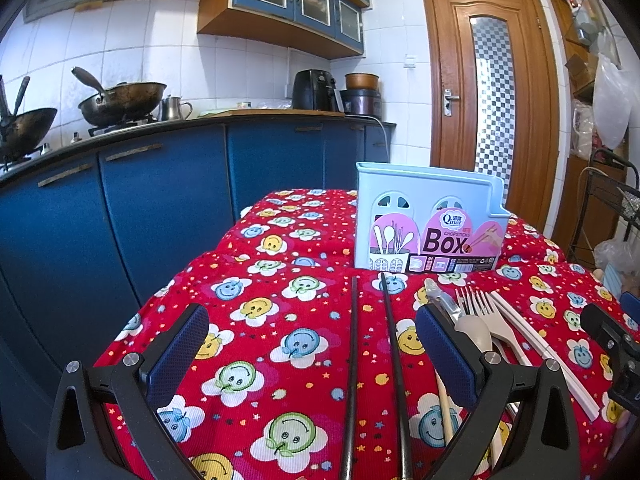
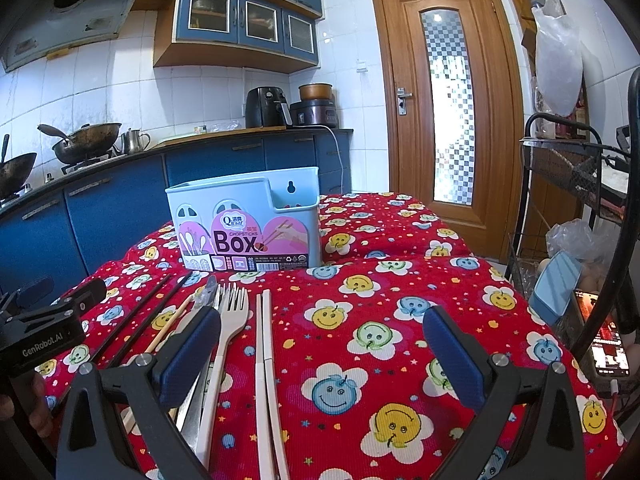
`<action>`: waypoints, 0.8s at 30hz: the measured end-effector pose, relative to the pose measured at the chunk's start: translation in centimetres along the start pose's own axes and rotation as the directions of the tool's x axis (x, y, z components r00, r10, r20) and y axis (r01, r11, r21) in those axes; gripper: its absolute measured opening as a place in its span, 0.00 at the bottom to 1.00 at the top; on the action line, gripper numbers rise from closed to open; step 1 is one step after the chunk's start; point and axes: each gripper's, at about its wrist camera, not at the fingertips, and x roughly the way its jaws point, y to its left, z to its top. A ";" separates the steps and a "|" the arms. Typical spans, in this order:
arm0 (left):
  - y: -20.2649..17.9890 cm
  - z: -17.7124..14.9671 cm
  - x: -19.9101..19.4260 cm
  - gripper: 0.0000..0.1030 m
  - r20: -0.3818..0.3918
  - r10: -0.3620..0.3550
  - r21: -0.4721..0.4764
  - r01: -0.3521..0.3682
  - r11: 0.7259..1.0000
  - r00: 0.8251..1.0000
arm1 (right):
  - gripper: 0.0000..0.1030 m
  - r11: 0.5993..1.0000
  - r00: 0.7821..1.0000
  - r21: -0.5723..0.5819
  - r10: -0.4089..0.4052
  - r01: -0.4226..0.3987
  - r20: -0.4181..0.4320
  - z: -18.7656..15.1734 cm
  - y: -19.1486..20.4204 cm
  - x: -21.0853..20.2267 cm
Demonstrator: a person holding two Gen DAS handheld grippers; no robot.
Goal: Organize utensils
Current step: 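Close the left gripper on a black chopstick while the right gripper grasps a white chopstick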
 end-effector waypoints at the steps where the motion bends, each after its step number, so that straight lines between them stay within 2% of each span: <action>1: -0.1 0.0 0.0 1.00 0.001 0.000 0.002 0.000 1.000 1.000 | 1.00 1.000 1.000 0.004 0.002 -0.002 -0.004 0.0 -0.1 0.0; 7: -0.2 0.2 -0.2 1.00 0.010 -0.007 0.017 0.007 1.000 1.000 | 1.00 1.000 1.000 0.027 0.015 -0.014 -0.027 0.2 -0.7 0.4; 13: -0.3 1.5 -0.6 1.00 -0.015 -0.042 0.040 0.043 0.998 0.999 | 1.00 0.999 0.996 0.015 0.036 -0.035 -0.076 1.2 -0.6 0.8; 16: -0.1 2.5 -0.4 1.00 -0.056 -0.074 0.049 0.077 0.996 0.996 | 1.00 0.999 0.992 -0.022 0.042 -0.045 -0.118 2.3 -0.4 1.2; 20: 0.2 3.7 0.3 1.00 -0.112 -0.081 0.073 0.090 0.993 0.990 | 1.00 0.996 0.980 -0.049 0.069 -0.079 -0.184 3.7 0.0 1.7; 24: 0.2 4.7 1.1 1.00 -0.182 -0.079 0.115 0.101 0.988 0.980 | 1.00 0.990 0.957 -0.048 0.112 -0.130 -0.267 4.7 0.2 2.6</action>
